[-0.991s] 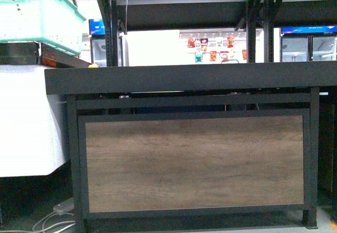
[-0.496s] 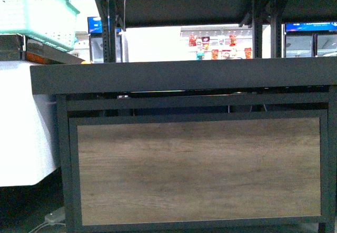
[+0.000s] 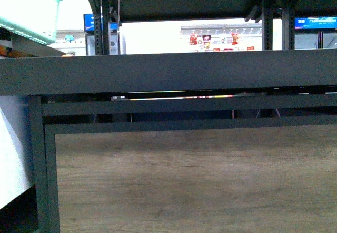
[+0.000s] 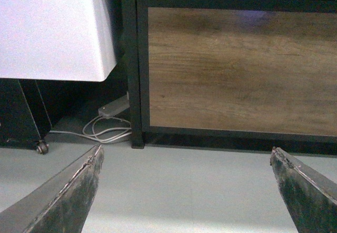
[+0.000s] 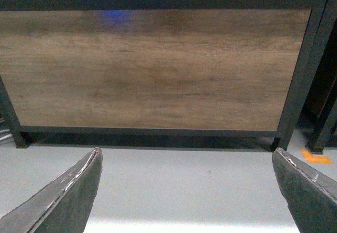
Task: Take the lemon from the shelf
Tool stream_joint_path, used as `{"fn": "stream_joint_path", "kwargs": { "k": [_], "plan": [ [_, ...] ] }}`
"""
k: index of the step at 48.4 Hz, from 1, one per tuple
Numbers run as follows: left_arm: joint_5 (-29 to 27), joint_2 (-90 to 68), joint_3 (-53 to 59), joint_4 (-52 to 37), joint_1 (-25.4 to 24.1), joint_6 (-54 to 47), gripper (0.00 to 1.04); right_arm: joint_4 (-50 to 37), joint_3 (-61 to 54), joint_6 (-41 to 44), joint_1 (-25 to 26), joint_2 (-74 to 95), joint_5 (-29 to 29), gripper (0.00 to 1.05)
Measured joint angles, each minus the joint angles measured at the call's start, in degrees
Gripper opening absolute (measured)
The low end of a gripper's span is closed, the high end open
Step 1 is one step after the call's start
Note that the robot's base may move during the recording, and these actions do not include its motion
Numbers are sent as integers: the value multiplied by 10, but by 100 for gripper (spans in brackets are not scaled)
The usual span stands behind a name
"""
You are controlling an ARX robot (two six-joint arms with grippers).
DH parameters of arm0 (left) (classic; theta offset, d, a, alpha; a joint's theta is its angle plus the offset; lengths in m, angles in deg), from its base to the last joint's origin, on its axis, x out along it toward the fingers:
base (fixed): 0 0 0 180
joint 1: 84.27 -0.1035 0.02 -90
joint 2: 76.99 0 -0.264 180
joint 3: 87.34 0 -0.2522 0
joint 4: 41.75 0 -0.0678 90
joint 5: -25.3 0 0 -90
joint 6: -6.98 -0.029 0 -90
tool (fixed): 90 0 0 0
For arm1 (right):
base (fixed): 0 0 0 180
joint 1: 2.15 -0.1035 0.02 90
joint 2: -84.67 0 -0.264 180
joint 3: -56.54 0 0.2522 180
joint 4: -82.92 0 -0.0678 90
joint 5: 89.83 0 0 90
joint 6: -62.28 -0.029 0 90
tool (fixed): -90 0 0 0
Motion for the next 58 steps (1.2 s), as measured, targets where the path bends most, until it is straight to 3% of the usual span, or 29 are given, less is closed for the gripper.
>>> {"fn": "stream_joint_path", "kwargs": {
  "k": [58],
  "plan": [
    [0, 0, 0, 0, 0, 0, 97, 0, 0, 0, 0, 0, 1, 97]
  ]
}}
